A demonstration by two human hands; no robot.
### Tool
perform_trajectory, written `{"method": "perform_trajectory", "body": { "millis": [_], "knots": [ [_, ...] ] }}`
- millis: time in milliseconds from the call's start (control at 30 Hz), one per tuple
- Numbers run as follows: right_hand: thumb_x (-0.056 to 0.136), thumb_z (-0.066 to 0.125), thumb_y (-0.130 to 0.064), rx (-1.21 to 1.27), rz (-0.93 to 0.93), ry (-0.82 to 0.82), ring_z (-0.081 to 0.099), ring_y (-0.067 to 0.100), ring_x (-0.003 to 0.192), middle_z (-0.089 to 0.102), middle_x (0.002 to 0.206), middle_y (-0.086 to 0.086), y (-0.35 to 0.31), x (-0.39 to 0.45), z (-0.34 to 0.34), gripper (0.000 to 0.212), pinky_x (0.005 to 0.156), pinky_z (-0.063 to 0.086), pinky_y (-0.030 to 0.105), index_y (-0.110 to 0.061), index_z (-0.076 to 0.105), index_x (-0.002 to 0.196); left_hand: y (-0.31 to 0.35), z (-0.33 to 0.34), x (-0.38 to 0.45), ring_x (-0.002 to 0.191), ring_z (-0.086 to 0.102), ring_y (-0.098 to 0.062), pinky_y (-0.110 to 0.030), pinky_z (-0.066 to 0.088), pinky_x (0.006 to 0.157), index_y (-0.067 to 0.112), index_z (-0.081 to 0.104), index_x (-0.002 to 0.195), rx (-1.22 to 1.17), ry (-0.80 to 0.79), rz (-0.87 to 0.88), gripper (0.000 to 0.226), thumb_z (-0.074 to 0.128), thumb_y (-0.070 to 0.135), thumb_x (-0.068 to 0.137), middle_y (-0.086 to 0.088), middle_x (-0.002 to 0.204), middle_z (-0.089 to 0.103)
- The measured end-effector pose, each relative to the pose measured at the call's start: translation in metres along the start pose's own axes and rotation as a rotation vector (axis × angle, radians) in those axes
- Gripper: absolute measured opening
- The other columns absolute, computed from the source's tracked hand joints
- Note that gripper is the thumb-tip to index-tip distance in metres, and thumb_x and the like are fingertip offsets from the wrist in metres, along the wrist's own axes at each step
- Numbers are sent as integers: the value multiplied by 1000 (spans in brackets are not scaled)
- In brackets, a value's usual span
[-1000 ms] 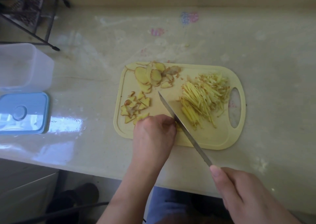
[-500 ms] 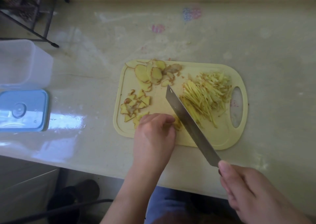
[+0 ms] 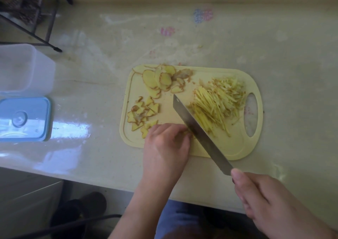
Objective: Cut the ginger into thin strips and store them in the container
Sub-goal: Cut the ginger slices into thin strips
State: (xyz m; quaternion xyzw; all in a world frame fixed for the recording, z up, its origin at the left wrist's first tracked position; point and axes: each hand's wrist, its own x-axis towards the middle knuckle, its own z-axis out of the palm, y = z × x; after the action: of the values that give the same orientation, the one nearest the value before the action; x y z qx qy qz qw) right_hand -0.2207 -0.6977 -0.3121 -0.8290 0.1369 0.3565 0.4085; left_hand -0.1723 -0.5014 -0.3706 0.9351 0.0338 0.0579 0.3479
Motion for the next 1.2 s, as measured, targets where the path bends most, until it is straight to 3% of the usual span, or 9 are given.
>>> {"method": "perform_trajectory", "body": {
  "millis": [133,333,633,867,1033,1200],
  "knots": [
    [61,17,-101,24,6,-4,31,9,41,33,49,0,1,-1,-3,98,49,27,31,-6,38,75,-1,1,1,80,57,-10,-35,54,78,14,76,78,7,-11,-15,11,84,7,73,5,80,72],
    [60,13,-100,-2,-23,-21,34,9,42,35,49,1,0,-2,0,96,52,32,31,-8,38,74,-1,0,0,82,62,-14,-36,55,78,14,77,83,6,-1,-16,17,83,3,72,6,82,73],
    [68,18,-93,9,-42,24,36,9,46,36,50,4,0,-3,3,87,54,36,36,-8,38,72,-8,6,-1,76,61,-24,-40,54,72,12,80,90,81,2,124,11,74,14,81,0,85,70],
    [67,17,-94,-21,-30,16,36,9,46,37,51,2,6,-4,8,88,55,33,34,-9,39,74,-5,7,1,73,61,-24,-37,52,70,11,78,82,106,-10,132,6,72,11,80,0,82,69],
    [63,15,-96,-26,-42,13,39,8,45,39,49,0,3,-6,6,90,51,30,22,-11,44,76,-4,8,1,72,60,-23,-38,51,68,12,77,80,126,-30,136,7,70,11,81,1,81,67],
    [66,18,-88,-26,-38,17,37,8,46,37,50,0,3,-3,7,81,52,30,24,-11,42,74,-5,9,2,71,59,-24,-41,51,65,11,77,79,106,-17,132,6,71,10,82,1,80,67]
  ]
}}
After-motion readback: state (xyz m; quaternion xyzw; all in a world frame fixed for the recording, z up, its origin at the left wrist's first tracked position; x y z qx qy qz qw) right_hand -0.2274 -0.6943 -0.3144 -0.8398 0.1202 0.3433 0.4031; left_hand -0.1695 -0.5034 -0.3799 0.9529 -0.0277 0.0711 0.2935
